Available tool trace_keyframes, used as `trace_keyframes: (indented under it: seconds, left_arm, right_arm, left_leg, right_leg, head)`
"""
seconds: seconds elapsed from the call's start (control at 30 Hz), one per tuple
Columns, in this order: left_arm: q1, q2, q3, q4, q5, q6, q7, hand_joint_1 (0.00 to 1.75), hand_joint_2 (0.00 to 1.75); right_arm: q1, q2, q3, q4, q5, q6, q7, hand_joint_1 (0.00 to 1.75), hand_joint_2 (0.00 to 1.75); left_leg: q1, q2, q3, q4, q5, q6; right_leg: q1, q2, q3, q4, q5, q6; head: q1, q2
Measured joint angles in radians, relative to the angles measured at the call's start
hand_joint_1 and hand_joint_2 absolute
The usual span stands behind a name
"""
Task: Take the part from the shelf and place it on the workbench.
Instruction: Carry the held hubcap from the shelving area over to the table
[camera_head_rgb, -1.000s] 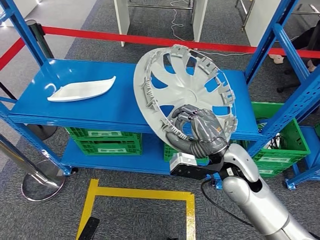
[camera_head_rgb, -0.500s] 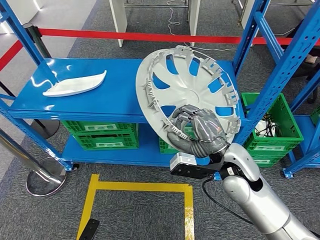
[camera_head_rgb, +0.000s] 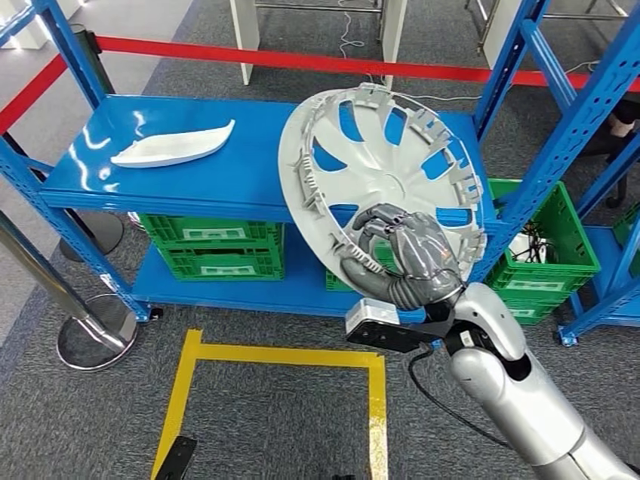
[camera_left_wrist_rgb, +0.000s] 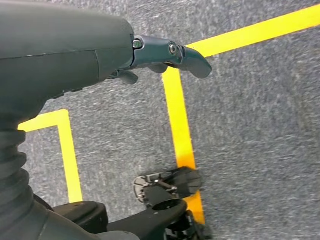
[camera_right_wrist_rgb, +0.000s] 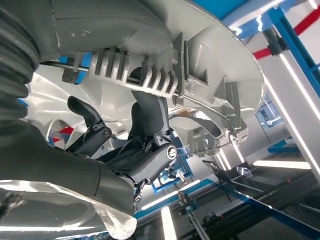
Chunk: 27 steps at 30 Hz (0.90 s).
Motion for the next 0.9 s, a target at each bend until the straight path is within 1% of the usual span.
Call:
trace_keyframes:
  seconds: [0.03, 0.07, 0.1, 0.13, 0.17, 0.2, 0.23, 0.27, 0.3, 0.33, 0.37, 0.43, 0.47, 0.5, 0.53, 0.57, 0.6, 0.63, 0.67, 0.7, 0.77, 0.8, 0.83, 0.87, 0.9]
  left_arm:
    - [0.0, 0.0, 0.0, 0.0, 0.0, 0.0, -0.001, 0.0, 1.75]
    - [0.001, 0.0, 0.0, 0.0, 0.0, 0.0, -0.001, 0.0, 1.75]
    - [0.001, -0.001, 0.0, 0.0, 0.0, 0.0, -0.002, 0.0, 1.75]
    - [0.0, -0.001, 0.0, 0.0, 0.0, 0.0, -0.003, 0.0, 1.75]
    - [0.0, -0.001, 0.0, 0.0, 0.0, 0.001, -0.004, 0.0, 1.75]
    - [0.0, -0.001, 0.0, 0.0, 0.0, 0.001, -0.004, 0.0, 1.75]
    - [0.0, -0.001, 0.0, 0.0, 0.0, 0.001, -0.005, 0.0, 1.75]
    - [0.001, 0.0, 0.0, 0.0, 0.0, 0.001, -0.005, 0.0, 1.75]
    - [0.001, 0.0, 0.0, 0.0, 0.0, 0.001, -0.005, 0.0, 1.75]
    - [0.002, 0.0, 0.0, 0.0, 0.0, 0.001, -0.006, 0.0, 1.75]
    - [0.002, 0.0, 0.0, 0.0, 0.0, 0.001, -0.006, 0.0, 1.75]
    - [0.002, 0.0, 0.0, 0.0, 0.0, 0.002, -0.007, 0.0, 1.75]
    - [0.002, 0.0, 0.0, 0.0, 0.0, 0.002, -0.009, 0.0, 1.75]
    - [0.002, 0.0, 0.0, 0.0, -0.001, 0.004, -0.012, 0.0, 1.75]
    - [0.002, 0.0, -0.001, 0.0, -0.002, 0.006, -0.014, 0.0, 1.75]
    - [0.002, 0.0, -0.001, 0.0, -0.004, 0.007, -0.015, 0.0, 1.75]
    - [0.002, 0.001, -0.001, 0.0, -0.004, 0.009, -0.016, 0.0, 1.75]
    - [0.002, 0.002, -0.001, 0.0, -0.005, 0.01, -0.017, 0.0, 1.75]
    - [0.002, 0.003, -0.001, 0.0, -0.005, 0.011, -0.017, 0.0, 1.75]
    - [0.002, 0.003, -0.001, 0.0, -0.004, 0.012, -0.018, 0.0, 1.75]
    - [0.003, 0.004, -0.002, 0.0, -0.004, 0.013, -0.018, 0.0, 1.75]
    - [0.004, 0.004, -0.002, 0.0, -0.004, 0.014, -0.018, 0.0, 1.75]
    - [0.004, 0.004, -0.002, 0.0, -0.003, 0.014, -0.018, 0.0, 1.75]
    - [0.004, 0.004, -0.002, 0.0, -0.001, 0.015, -0.018, 0.0, 1.75]
    - [0.004, 0.004, -0.001, 0.0, 0.008, 0.021, -0.015, 0.0, 1.75]
  right_arm:
    - [0.0, -0.003, -0.001, 0.0, 0.0, 0.0, 0.001, 1.75, 1.75]
    - [0.0, -0.006, -0.001, 0.0, 0.0, 0.0, 0.001, 1.75, 1.75]
    - [0.0, -0.008, -0.002, 0.0, 0.0, 0.0, 0.002, 1.75, 1.75]
    - [-0.001, -0.009, -0.004, 0.0, 0.0, 0.0, 0.003, 1.75, 1.75]
    - [-0.001, -0.01, -0.006, 0.0, 0.0, 0.0, 0.003, 1.75, 1.75]
    - [0.0, -0.01, -0.007, 0.0, 0.0, 0.0, 0.003, 1.75, 1.75]
    - [0.0, -0.01, -0.009, 0.0, 0.0, 0.0, 0.003, 1.75, 1.75]
    - [0.0, -0.011, -0.011, 0.001, 0.0, 0.0, 0.003, 1.75, 1.75]
    - [0.0, -0.012, -0.012, 0.001, 0.0, 0.0, 0.004, 1.75, 1.75]
    - [0.0, -0.012, -0.014, 0.002, 0.0, 0.0, 0.004, 1.75, 1.75]
    - [0.0, -0.013, -0.015, 0.002, 0.0, 0.0, 0.004, 1.75, 1.75]
    - [0.0, -0.013, -0.016, 0.002, 0.0, 0.001, 0.004, 1.75, 1.75]
    - [0.0, -0.014, -0.017, 0.003, -0.001, 0.001, 0.004, 1.75, 1.75]
    - [0.001, -0.015, -0.018, 0.003, -0.003, 0.001, 0.005, 1.75, 1.75]
    - [0.002, -0.017, -0.019, 0.004, -0.006, 0.002, 0.005, 1.75, 1.75]
    - [0.002, -0.019, -0.022, 0.004, -0.011, 0.004, 0.006, 1.75, 1.75]
    - [0.003, -0.021, -0.026, 0.004, -0.016, 0.005, 0.007, 1.75, 1.75]
    - [0.004, -0.024, -0.03, 0.004, -0.019, 0.006, 0.009, 1.75, 1.75]
    - [0.006, -0.026, -0.035, 0.004, -0.02, 0.007, 0.011, 1.75, 1.75]
    - [0.008, -0.028, -0.04, 0.004, -0.019, 0.007, 0.014, 1.75, 1.75]
    - [0.013, -0.032, -0.047, 0.005, -0.014, 0.006, 0.017, 1.75, 1.75]
    - [0.015, -0.035, -0.05, 0.005, -0.012, 0.006, 0.017, 1.75, 1.75]
    - [0.016, -0.039, -0.052, 0.005, -0.01, 0.006, 0.018, 1.75, 1.75]
    - [0.017, -0.042, -0.055, 0.005, -0.01, 0.006, 0.017, 1.75, 1.75]
    - [0.017, -0.044, -0.056, 0.005, -0.013, 0.009, 0.014, 1.75, 1.75]
  left_leg:
    - [0.001, 0.0, -0.011, 0.003, 0.006, -0.002]
    - [0.001, 0.0, -0.02, 0.007, 0.011, -0.005]
    - [0.001, 0.0, -0.029, 0.012, 0.015, -0.008]
    - [0.0, 0.0, -0.038, 0.018, 0.018, -0.013]
    - [-0.002, -0.001, -0.044, 0.024, 0.022, -0.018]
    - [-0.003, -0.001, -0.05, 0.028, 0.027, -0.024]
    - [-0.004, -0.001, -0.053, 0.03, 0.033, -0.03]
    - [-0.003, -0.001, -0.056, 0.032, 0.035, -0.036]
    - [-0.002, -0.002, -0.061, 0.038, 0.027, -0.041]
    - [-0.001, -0.002, -0.07, 0.059, 0.004, -0.046]
    - [0.001, -0.003, -0.085, 0.102, -0.033, -0.051]
    - [0.004, -0.003, -0.122, 0.231, -0.118, -0.06]
    - [0.004, -0.003, -0.134, 0.285, -0.142, -0.062]
    - [0.005, -0.003, -0.132, 0.309, -0.143, -0.062]
    - [0.005, -0.003, -0.113, 0.296, -0.127, -0.059]
    - [0.004, -0.003, -0.078, 0.246, -0.099, -0.055]
    - [0.003, -0.004, -0.033, 0.175, -0.074, -0.048]
    - [0.001, -0.005, 0.01, 0.106, -0.059, -0.04]
    - [-0.001, -0.005, 0.039, 0.053, -0.053, -0.034]
    - [-0.004, -0.006, 0.054, 0.023, -0.054, -0.029]
    - [-0.005, -0.005, 0.054, 0.006, -0.053, -0.022]
    - [-0.003, -0.004, 0.053, 0.0, -0.048, -0.017]
    - [0.0, -0.002, 0.052, -0.006, -0.041, -0.011]
    - [0.002, -0.001, 0.05, -0.012, -0.034, -0.005]
    - [0.002, 0.0, 0.046, -0.013, -0.03, -0.002]
  right_leg:
    - [-0.001, 0.0, 0.024, -0.016, 0.02, 0.002]
    - [-0.003, -0.001, 0.067, -0.071, 0.047, 0.003]
    - [-0.004, -0.001, 0.116, -0.142, 0.063, 0.003]
    - [-0.004, 0.0, 0.161, -0.208, 0.069, 0.003]
    - [-0.003, 0.001, 0.189, -0.253, 0.067, 0.001]
    - [-0.001, 0.003, 0.2, -0.273, 0.06, -0.001]
    - [0.0, 0.004, 0.2, -0.278, 0.061, -0.006]
    - [-0.002, 0.003, 0.195, -0.278, 0.065, -0.014]
    - [-0.003, 0.002, 0.191, -0.279, 0.071, -0.024]
    - [-0.004, 0.0, 0.185, -0.28, 0.078, -0.036]
    - [-0.005, -0.001, 0.178, -0.282, 0.085, -0.045]
    - [-0.003, -0.001, 0.16, -0.281, 0.098, -0.054]
    - [-0.003, -0.001, 0.151, -0.28, 0.103, -0.055]
    - [-0.002, -0.001, 0.142, -0.279, 0.108, -0.055]
    - [-0.001, -0.001, 0.135, -0.278, 0.113, -0.054]
    - [0.0, -0.001, 0.13, -0.277, 0.117, -0.053]
    - [0.001, -0.001, 0.126, -0.277, 0.121, -0.052]
    - [0.003, -0.001, 0.123, -0.276, 0.125, -0.049]
    - [0.004, -0.002, 0.12, -0.276, 0.13, -0.044]
    - [0.004, -0.002, 0.117, -0.277, 0.135, -0.039]
    - [0.003, -0.003, 0.11, -0.278, 0.144, -0.026]
    - [0.003, -0.003, 0.104, -0.275, 0.141, -0.021]
    - [0.003, -0.002, 0.094, -0.259, 0.127, -0.016]
    - [0.003, -0.001, 0.076, -0.222, 0.102, -0.013]
    - [0.002, 0.0, 0.05, -0.165, 0.068, -0.009]
  head:
    - [0.0, 0.0]
    - [0.0, 0.0]
    - [0.001, 0.0]
    - [0.0, 0.0]
    - [0.0, 0.0]
    - [0.0, 0.0]
    - [0.0, 0.0]
    - [0.0, 0.0]
    - [0.0, 0.0]
    - [-0.001, 0.0]
    - [-0.002, 0.0]
    - [-0.003, 0.0]
    - [-0.003, 0.0]
    - [-0.003, 0.0]
    - [-0.003, 0.0]
    - [-0.003, 0.0]
    - [-0.003, 0.0]
    - [-0.003, 0.0]
    - [-0.003, 0.0]
    - [-0.003, 0.0]
    - [-0.003, 0.0]
    - [-0.002, 0.0]
    - [-0.001, 0.0]
    - [0.001, 0.0]
    - [0.002, 0.0]
